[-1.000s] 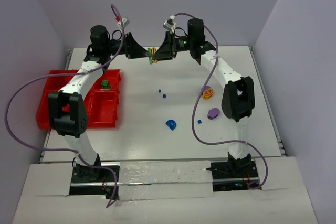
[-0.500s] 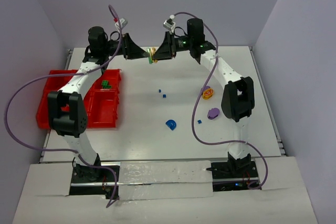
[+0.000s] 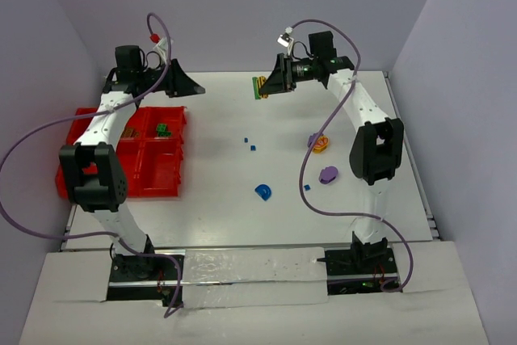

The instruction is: Sort the legos into containers by color

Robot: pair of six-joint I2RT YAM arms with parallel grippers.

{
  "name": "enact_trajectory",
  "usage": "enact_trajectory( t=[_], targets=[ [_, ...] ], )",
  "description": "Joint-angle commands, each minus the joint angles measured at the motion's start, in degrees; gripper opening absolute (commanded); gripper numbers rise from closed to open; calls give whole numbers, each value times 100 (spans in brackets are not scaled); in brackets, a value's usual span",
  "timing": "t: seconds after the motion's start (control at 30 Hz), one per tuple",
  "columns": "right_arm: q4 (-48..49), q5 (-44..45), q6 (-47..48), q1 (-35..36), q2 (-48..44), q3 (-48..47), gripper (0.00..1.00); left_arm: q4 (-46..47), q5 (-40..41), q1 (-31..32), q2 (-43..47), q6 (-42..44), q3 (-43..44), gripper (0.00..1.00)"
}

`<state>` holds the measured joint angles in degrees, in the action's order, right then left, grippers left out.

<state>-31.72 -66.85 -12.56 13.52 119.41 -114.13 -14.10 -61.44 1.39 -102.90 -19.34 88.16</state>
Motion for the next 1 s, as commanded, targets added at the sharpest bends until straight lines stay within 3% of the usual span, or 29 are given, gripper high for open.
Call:
enact_trajectory(
  t=[0.0, 0.1, 0.2, 0.6, 0.97],
  targets=[
    [-326, -202, 494, 135, -254, -397, 0, -380, -504, 110, 19, 326, 652, 51],
    [94, -388, 70, 262, -56, -531, 0, 47, -675, 316, 13, 52, 654, 64],
    [886, -597, -531, 394, -10, -432, 0, 204, -643, 476, -4, -28, 676, 70],
    [2992, -1104, -2469, 804, -17, -83, 0, 1145, -872, 924, 15, -552, 566, 73],
    [3137, -1163, -2637, 819, -58, 76, 0, 2117, -1291, 1021, 217, -1174, 98, 73]
  ],
)
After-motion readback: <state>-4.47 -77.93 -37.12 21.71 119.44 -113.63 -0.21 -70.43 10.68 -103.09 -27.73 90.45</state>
